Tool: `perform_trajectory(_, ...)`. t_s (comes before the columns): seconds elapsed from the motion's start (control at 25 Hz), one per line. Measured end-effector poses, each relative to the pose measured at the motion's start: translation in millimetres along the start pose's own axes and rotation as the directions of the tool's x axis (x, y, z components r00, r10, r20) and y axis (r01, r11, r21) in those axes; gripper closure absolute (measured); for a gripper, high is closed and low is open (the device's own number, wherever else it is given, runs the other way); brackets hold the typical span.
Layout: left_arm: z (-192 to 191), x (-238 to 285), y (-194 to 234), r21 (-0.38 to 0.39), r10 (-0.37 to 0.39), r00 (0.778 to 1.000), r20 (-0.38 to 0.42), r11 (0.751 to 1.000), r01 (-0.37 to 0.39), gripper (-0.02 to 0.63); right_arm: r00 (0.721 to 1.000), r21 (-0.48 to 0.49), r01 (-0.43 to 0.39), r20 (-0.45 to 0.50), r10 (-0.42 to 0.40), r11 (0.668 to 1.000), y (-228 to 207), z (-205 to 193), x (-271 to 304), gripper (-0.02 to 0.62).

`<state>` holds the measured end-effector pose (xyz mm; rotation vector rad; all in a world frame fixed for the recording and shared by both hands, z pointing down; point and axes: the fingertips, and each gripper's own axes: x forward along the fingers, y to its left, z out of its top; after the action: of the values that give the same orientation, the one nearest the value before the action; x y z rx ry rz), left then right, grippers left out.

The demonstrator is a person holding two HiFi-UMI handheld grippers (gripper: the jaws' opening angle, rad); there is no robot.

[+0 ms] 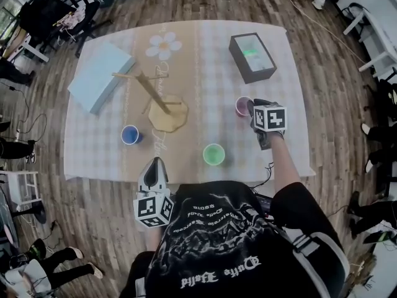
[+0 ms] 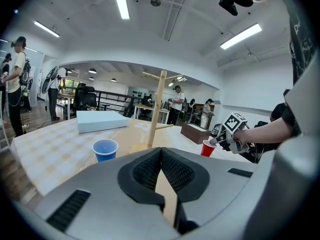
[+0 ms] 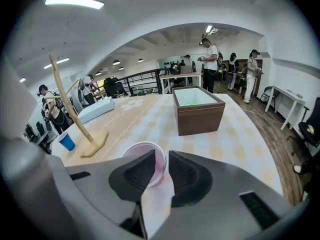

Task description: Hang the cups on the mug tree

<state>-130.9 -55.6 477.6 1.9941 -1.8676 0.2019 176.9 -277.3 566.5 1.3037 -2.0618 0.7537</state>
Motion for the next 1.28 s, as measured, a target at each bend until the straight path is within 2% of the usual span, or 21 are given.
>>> perform_trajectory(0.2,-2,1,2,-0.010,0.015,1.000,0.005,1.000,-0.015,0.586,1.000,-0.003,0.004,0.008,-0.004,1.000,1,4,4,0.560)
perform_trajectory(0.64,-10,-2,6,-0.053,0.039,0.999,-0.011,0.998,-0.039,0.586,1.000,-0.041,-0.012,0.024,0.013,0.999,15,10,5,0.563)
perform_trajectory(0.8,-7,1,11,-0.073,0.052,0.999,0.001,0.996,-0.052,0.586,0.996,-0.002,-0.029,0.079,0.029,1.000,23,35,8,0.563)
perform_trajectory(1.28,-16,-2,25,-0.120,0.078,0.997,-0.022,0.989,-0.080,0.586,0.976,-0.147,-0.033,0.206,0.063,0.989,79,90,-11,0.565)
